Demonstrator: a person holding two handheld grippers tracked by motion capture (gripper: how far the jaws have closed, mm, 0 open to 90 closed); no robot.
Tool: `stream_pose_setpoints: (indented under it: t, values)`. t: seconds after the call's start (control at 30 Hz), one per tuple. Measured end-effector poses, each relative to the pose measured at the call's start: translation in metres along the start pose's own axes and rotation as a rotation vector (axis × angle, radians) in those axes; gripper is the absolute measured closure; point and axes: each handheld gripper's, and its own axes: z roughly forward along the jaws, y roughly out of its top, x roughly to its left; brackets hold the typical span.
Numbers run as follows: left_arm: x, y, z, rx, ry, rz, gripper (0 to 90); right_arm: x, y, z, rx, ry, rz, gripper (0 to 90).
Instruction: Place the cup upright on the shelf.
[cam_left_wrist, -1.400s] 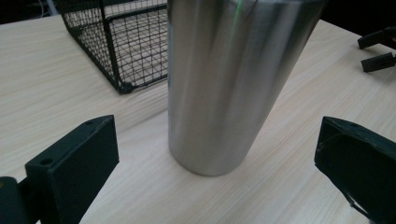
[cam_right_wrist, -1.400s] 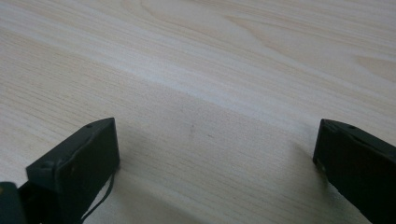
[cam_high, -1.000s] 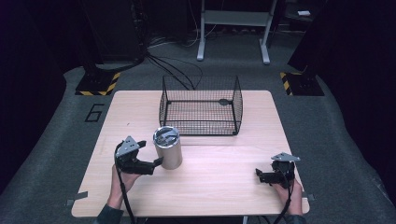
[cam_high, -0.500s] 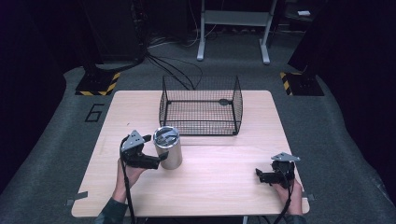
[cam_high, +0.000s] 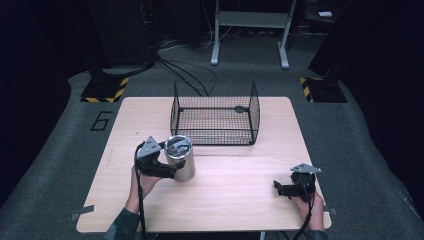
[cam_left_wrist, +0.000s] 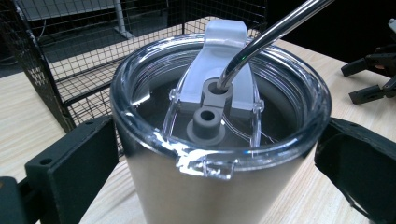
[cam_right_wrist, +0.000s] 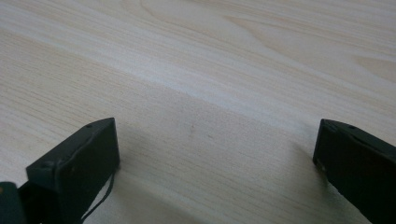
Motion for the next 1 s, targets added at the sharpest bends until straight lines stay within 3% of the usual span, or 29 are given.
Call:
stream_pose_setpoints:
  t: [0.63, 1.0]
  values:
    - [-0.001, 0.004, 0.018, -0.007, 0.022, 0.011, 0.0, -0.001, 0.000, 0.000, 0.002, 0.002, -0.011, 0.0]
    - [-0.005, 0.006, 0.021, -0.034, 0.059, 0.018, 2.9, -0.001, 0.000, 0.000, 0.003, 0.002, -0.008, 0.0]
